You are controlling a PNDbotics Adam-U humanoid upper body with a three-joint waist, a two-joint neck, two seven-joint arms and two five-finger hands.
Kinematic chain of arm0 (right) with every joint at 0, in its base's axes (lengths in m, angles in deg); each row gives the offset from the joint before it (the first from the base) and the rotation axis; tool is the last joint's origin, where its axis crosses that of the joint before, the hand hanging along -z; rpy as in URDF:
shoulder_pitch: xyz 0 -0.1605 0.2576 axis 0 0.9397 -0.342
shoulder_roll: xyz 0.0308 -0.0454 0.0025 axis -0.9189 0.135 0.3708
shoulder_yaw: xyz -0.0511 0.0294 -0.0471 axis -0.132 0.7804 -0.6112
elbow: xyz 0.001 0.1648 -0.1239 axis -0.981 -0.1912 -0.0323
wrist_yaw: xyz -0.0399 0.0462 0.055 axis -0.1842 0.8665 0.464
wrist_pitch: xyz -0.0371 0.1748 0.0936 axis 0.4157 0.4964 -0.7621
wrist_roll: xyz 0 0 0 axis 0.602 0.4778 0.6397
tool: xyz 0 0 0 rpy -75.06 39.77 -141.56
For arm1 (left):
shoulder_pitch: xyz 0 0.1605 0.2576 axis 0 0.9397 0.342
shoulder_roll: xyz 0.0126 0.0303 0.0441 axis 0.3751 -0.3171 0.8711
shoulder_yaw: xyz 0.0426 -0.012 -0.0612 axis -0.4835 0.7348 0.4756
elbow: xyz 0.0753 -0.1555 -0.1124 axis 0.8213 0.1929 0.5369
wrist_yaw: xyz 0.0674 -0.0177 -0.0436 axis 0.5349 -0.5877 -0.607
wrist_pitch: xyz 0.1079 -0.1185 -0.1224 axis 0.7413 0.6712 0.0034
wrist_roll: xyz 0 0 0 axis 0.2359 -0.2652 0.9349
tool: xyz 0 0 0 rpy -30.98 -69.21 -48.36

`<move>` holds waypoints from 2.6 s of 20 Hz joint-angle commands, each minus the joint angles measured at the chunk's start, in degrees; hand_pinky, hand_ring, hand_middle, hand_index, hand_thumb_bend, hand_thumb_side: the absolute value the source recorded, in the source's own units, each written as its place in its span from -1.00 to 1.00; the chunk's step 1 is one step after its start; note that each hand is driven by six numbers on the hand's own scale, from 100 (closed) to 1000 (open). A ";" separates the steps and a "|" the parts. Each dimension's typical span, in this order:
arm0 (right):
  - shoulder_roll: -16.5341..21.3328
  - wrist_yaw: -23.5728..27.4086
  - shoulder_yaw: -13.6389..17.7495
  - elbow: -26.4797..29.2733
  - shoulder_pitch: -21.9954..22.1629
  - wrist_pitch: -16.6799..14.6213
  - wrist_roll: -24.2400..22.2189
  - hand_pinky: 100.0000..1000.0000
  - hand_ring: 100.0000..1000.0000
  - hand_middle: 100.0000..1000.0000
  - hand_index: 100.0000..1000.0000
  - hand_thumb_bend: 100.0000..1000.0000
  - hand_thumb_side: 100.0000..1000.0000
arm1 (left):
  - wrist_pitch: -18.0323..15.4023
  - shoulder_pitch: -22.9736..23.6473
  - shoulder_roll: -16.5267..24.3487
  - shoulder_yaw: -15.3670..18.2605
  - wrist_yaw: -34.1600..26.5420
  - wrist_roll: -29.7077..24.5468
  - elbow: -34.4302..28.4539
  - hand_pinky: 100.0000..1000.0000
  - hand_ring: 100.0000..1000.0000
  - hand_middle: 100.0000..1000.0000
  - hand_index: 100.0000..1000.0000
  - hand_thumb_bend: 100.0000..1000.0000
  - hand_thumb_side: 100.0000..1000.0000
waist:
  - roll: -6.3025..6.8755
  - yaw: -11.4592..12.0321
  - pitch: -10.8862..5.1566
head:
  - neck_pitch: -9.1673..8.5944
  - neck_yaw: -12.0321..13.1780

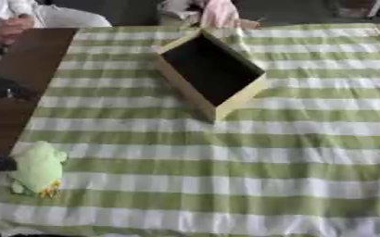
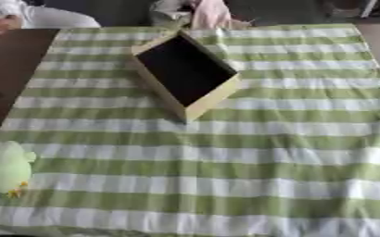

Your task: Pick up objects on the table and place them in the box.

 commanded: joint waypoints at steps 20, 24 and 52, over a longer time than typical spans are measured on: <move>1.14 0.18 0.41 0.46 -0.13 0.43 0.16 0.28 0.30 0.16 0.62 -1.00 1.00 | -3.30 2.41 3.03 -3.02 10.85 2.60 1.87 0.59 0.72 0.76 1.00 0.27 -0.09 | 0.08 -0.15 -0.72 | 0.38 0.10; 0.95 0.29 0.41 0.49 -0.17 0.50 0.19 0.28 0.30 0.16 0.62 -1.00 1.00 | -3.57 2.87 2.56 -3.52 12.05 2.88 2.43 0.58 0.72 0.76 1.00 0.22 -0.15 | 0.14 -0.34 -0.59 | 0.38 0.15; -0.52 1.45 -0.17 0.36 -0.57 0.87 -0.55 0.27 0.29 0.15 0.62 -1.00 1.00 | -5.08 -0.63 -1.17 -8.63 12.45 4.36 7.51 0.32 0.59 0.68 1.00 -0.11 -0.23 | -0.17 -2.13 0.30 | 0.38 1.79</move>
